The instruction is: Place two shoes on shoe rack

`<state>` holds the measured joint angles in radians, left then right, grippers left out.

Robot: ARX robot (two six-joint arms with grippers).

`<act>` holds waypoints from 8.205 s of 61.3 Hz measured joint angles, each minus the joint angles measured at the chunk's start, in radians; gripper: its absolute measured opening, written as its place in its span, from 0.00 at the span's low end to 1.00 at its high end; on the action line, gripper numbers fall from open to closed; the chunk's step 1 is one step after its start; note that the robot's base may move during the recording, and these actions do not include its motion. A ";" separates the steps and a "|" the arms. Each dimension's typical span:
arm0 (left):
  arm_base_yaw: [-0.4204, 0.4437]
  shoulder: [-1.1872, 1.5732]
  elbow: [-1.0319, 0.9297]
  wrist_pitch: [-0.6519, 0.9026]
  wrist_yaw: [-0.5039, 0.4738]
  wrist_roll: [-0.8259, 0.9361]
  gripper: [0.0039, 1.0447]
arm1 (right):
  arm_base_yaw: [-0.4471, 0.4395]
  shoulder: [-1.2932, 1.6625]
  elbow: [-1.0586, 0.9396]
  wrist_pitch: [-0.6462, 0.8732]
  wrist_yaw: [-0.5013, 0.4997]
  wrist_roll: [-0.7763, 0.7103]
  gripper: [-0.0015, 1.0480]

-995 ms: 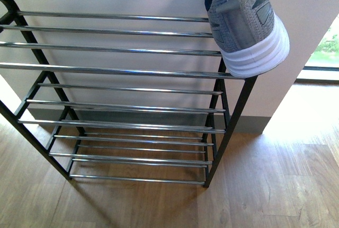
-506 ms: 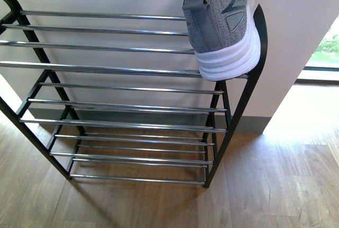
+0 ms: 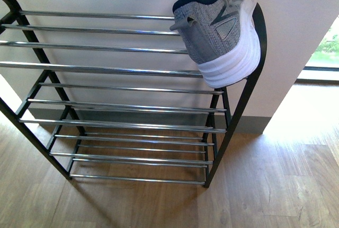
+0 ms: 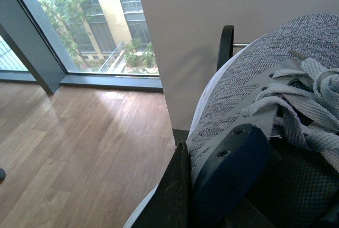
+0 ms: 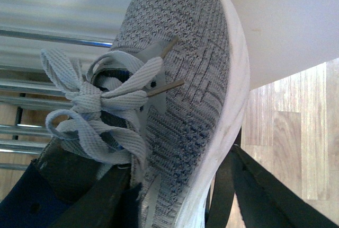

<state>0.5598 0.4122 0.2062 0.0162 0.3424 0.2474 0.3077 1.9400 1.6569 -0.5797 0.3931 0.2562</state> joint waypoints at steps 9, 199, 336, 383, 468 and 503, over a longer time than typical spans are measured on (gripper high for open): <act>0.000 0.000 0.000 0.000 0.000 0.000 0.01 | -0.031 -0.004 0.019 -0.012 -0.034 -0.055 0.77; 0.000 0.000 0.000 0.000 0.002 0.000 0.01 | -0.377 -0.792 -0.724 0.787 -0.462 -0.331 0.63; 0.000 0.000 0.000 0.000 0.000 0.000 0.01 | -0.309 -1.720 -1.638 0.802 -0.393 -0.267 0.02; 0.000 0.000 0.000 0.000 0.000 0.000 0.01 | -0.309 -1.934 -1.638 0.583 -0.393 -0.267 0.02; -0.973 1.043 0.864 0.057 -0.319 -0.891 0.01 | -0.309 -1.934 -1.638 0.583 -0.393 -0.266 0.91; -0.892 1.146 0.740 0.170 -0.330 -0.843 0.01 | -0.309 -1.934 -1.638 0.583 -0.393 -0.266 0.91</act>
<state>-0.3317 1.5585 0.9459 0.1860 0.0124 -0.5957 -0.0017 0.0055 0.0193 0.0032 0.0002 -0.0101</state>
